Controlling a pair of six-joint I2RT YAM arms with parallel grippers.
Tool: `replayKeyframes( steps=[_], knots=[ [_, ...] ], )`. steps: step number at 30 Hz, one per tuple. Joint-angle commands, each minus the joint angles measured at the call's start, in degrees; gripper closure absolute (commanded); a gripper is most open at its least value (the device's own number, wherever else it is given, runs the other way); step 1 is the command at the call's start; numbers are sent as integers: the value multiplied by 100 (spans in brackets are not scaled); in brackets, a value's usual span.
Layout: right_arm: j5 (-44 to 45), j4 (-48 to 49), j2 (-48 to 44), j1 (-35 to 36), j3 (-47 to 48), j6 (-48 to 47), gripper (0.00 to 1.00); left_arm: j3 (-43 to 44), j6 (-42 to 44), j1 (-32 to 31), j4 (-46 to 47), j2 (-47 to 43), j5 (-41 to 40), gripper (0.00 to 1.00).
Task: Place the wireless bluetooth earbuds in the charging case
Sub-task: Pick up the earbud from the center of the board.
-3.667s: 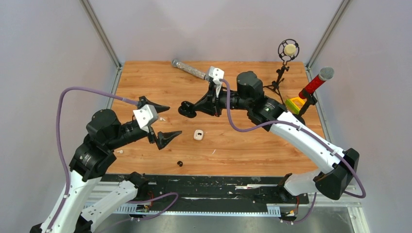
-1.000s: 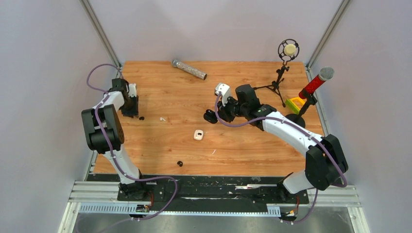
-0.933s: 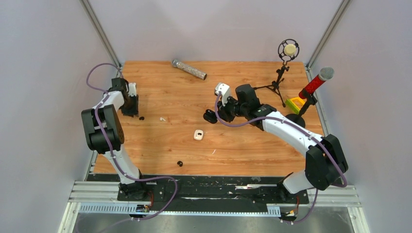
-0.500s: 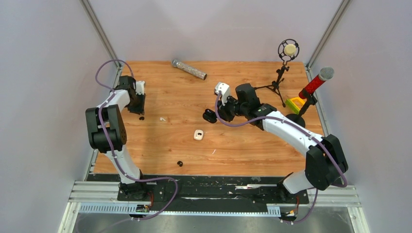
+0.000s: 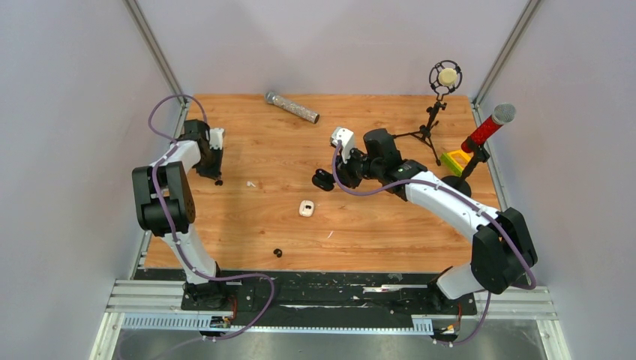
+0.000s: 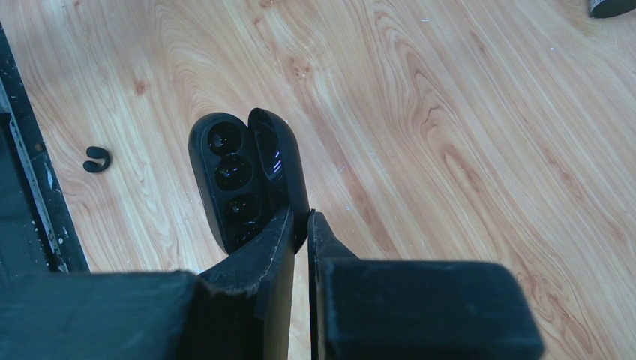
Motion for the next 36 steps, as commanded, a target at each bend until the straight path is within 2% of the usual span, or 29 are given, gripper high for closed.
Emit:
replayKeyframes(
  steps=[1,14,36],
  knots=[
    [-210,94,-141,-3,216,-6,100,-54,159,15,63,-169,27,75],
    [-328,59,-198,-3,220,22,100,-687,310,15,211,-719,-24,76],
    [-408,13,-176,-7,251,21,100,-965,798,16,474,-733,406,72]
  ],
)
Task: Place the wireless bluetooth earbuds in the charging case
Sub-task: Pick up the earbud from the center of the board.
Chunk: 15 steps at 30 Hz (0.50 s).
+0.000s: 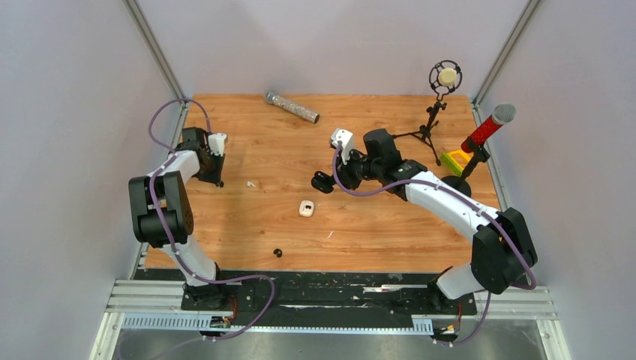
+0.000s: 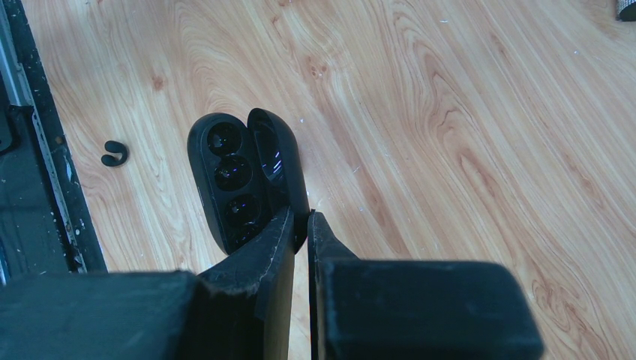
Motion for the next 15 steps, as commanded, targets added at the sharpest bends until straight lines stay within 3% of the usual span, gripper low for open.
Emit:
replayKeyframes(
  steps=[1,15],
  knots=[
    [-163,86,-174,-1,249,14,100,-169,193,11,-46,-157,194,72],
    [-198,60,-182,0,275,12,100,-291,342,6,-133,-280,675,78]
  ],
)
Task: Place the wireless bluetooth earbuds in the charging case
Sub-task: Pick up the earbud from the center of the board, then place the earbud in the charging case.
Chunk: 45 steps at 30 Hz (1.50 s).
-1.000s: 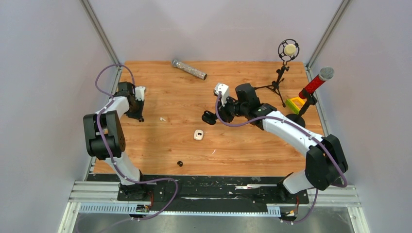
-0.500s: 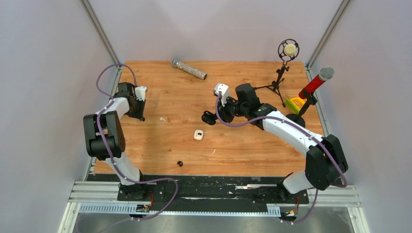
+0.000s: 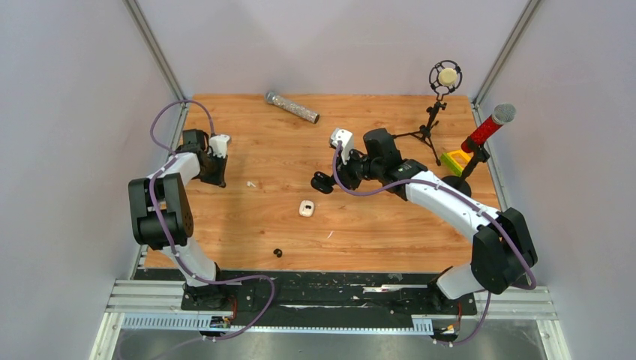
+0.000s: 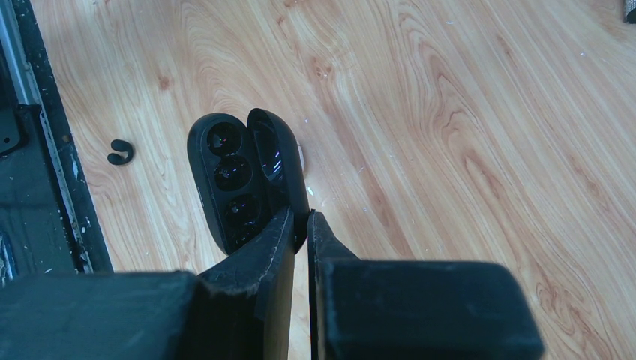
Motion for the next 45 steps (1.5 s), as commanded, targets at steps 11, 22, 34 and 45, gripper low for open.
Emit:
replayKeyframes(
  steps=[11,22,34,45],
  knots=[
    [-193,40,-207,0,278,29,100,93,63,3,-426,-401,566,100],
    [-115,-9,-234,6,340,118,100,1141,-74,-187,-2147,-1228,1697,100],
    [1023,702,-757,975,468,-741,100,3286,-373,-1386,-3844,-2458,2564,100],
    [1657,1139,-364,1796,1034,-1407,100,3006,-765,-2535,-3274,-3779,2718,100]
  ],
)
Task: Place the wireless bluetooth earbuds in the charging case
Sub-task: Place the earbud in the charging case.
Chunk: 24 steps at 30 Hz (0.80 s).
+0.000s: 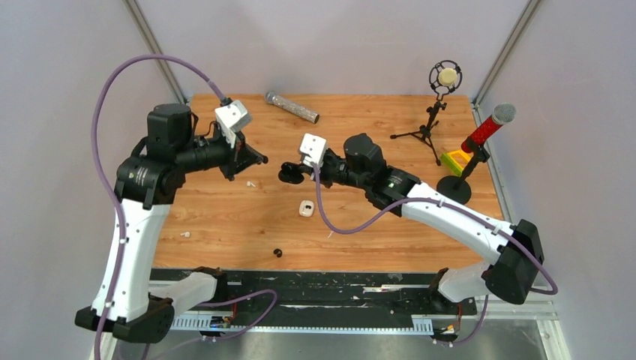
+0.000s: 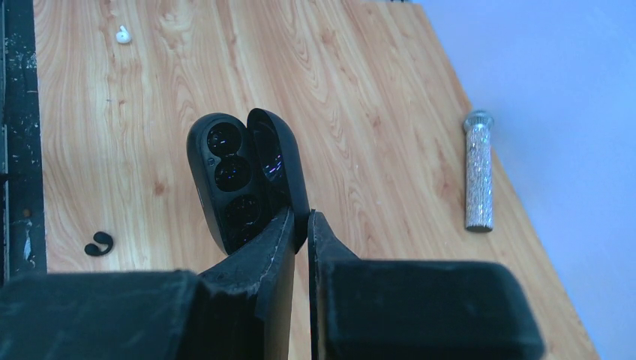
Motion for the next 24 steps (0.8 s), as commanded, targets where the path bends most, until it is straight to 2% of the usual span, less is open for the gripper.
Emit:
replayKeyframes(
  steps=[1,6,13,24],
  knots=[
    [223,407,180,252,436,-385,100,-194,-373,-316,215,-358,169,100],
    [244,413,303,473,670,-513,100,-369,-350,-636,342,-541,268,100],
    [401,417,344,776,771,-877,100,-590,271,-733,210,-675,177,100],
    [512,407,371,1043,857,-1195,100,-812,653,-971,31,-800,-93,100]
  ],
)
